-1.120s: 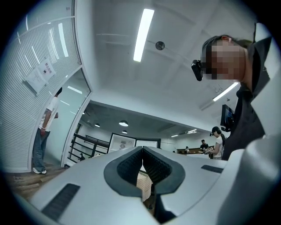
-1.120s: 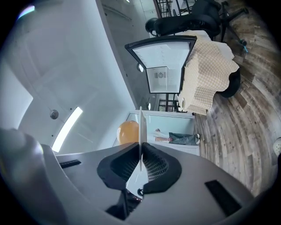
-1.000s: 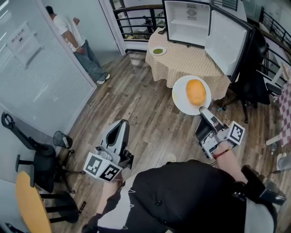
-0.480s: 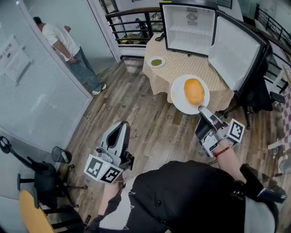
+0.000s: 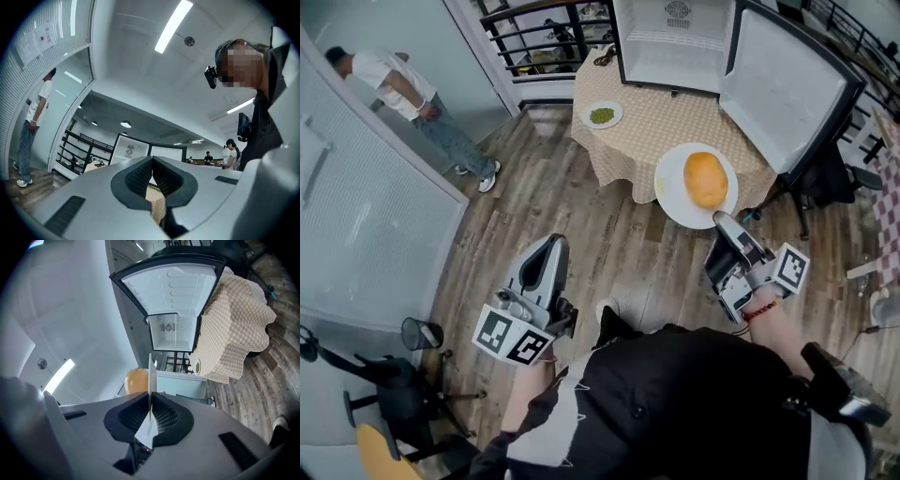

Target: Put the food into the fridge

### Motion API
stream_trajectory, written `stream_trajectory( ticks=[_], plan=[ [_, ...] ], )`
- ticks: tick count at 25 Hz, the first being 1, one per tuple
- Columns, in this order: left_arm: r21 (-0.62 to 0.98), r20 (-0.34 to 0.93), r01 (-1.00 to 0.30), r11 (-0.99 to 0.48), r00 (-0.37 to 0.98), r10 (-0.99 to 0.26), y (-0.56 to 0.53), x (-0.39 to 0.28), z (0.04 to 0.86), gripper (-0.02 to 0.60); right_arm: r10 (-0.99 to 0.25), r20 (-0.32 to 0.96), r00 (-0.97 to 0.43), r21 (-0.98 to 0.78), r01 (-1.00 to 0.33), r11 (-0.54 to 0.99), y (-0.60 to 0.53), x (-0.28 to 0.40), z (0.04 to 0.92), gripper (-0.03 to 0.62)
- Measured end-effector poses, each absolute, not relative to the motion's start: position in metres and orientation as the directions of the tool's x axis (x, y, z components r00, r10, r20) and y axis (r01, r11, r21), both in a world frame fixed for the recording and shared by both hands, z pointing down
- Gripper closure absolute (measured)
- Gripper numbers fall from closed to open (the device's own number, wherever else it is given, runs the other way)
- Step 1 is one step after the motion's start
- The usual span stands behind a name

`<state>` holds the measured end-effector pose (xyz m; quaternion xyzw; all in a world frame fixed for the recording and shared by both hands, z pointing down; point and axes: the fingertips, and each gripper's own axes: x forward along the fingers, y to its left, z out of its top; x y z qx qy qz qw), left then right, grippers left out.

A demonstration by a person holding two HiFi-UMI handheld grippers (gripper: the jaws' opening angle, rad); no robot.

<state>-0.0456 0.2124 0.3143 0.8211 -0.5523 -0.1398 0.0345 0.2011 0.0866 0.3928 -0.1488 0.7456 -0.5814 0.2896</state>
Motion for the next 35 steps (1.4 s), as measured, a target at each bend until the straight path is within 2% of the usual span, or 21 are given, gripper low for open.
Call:
stream_trajectory(
  ticks=[5,11,19,35],
  plan=[
    [0.227,-0.179,-0.831,-0.507,0.476,-0.861,0.160,-0.049,0.321,0.566,-0.651,-0.234,-0.722,-0.958,0.056,0.282,0.071,0.205,0.402,0.565],
    [0.207,-0.164,-0.773,-0.599,0.576,-0.801,0.106,-0.076,0.317,0.566,-0.728,-0.238,-0.643,-0.962,0.052,0.269,0.039,0.184,0.405,0.565],
    [0.188,-0.182,-0.716,-0.673,0.648,-0.740,0.040,-0.149,0.318,0.568,-0.781,-0.249,-0.574,-0.959,0.031,0.283,-0.007,0.115,0.409,0.565],
    [0.213,-0.172,-0.624,-0.751,0.733,-0.658,-0.022,-0.160,0.330,0.568,-0.834,-0.214,-0.509,-0.968,-0.007,0.252,-0.049,0.095,0.417,0.565]
  ],
)
